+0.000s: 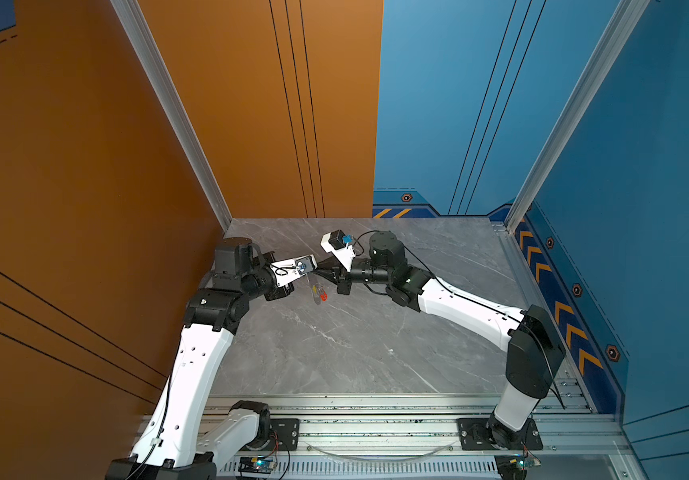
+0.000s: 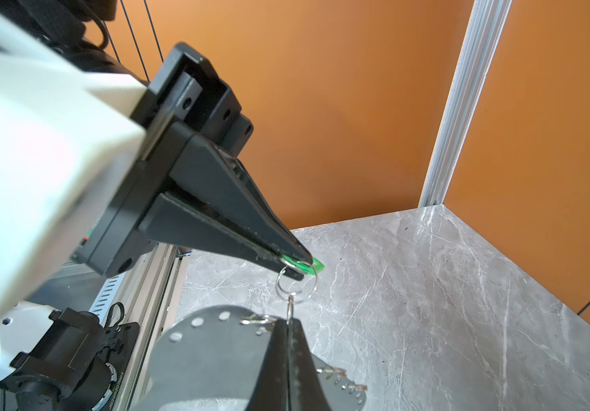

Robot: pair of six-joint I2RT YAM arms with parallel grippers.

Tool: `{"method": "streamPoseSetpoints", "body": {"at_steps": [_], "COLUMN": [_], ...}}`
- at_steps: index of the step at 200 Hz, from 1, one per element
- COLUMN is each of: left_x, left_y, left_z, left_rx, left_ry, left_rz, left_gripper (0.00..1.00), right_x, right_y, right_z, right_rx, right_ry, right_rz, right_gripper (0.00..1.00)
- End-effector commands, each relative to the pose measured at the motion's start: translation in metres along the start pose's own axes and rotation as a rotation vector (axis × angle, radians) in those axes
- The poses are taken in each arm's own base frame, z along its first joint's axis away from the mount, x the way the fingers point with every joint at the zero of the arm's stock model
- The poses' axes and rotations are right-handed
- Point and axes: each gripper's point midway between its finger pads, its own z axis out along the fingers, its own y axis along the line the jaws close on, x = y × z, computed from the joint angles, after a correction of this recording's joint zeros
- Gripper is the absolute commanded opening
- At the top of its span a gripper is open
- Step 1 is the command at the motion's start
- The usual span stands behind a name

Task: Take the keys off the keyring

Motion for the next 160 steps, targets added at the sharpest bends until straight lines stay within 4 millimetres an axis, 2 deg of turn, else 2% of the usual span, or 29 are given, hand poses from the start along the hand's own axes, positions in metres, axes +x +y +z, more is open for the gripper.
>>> {"method": "streamPoseSetpoints", "body": {"at_steps": [1,58,100,122,160], "left_x": [0.018,0.027,0.024,0.016,-0.004], "left_y": [0.008,-0.005,-0.013,-0.010,0.000], "left_z": [0.000,0.005,0.006,0.002,-0.011], "left_rx": [-0.046,-0.014,0.008,0.001,-0.020], "left_ry": [0.064,0.079,0.051,0.026,-0.041], "left_rz": [-0.047,-0.071,-0.108,-0.134,-0.167], "left_gripper": [0.00,0.00,0.00,0.00,0.00], "right_x": [-0.042,-0.059,-0.066,-0.058,-0.023], "right_y": [0.009,0.012,0.015,0.013,0.013], "right_z": [-0.019,-0.026,-0.023,-0.020,-0.008], "right_rx": [0.007,0.010,0.008,0.017,0.026], "right_ry": [-0.099,-0.161,-0.187,-0.171,-0.061], "right_rz": [-0.050,-0.036,-0.036,-0.033,-0.056], "right_gripper": [0.00,0.00,0.00,0.00,0.02]}}
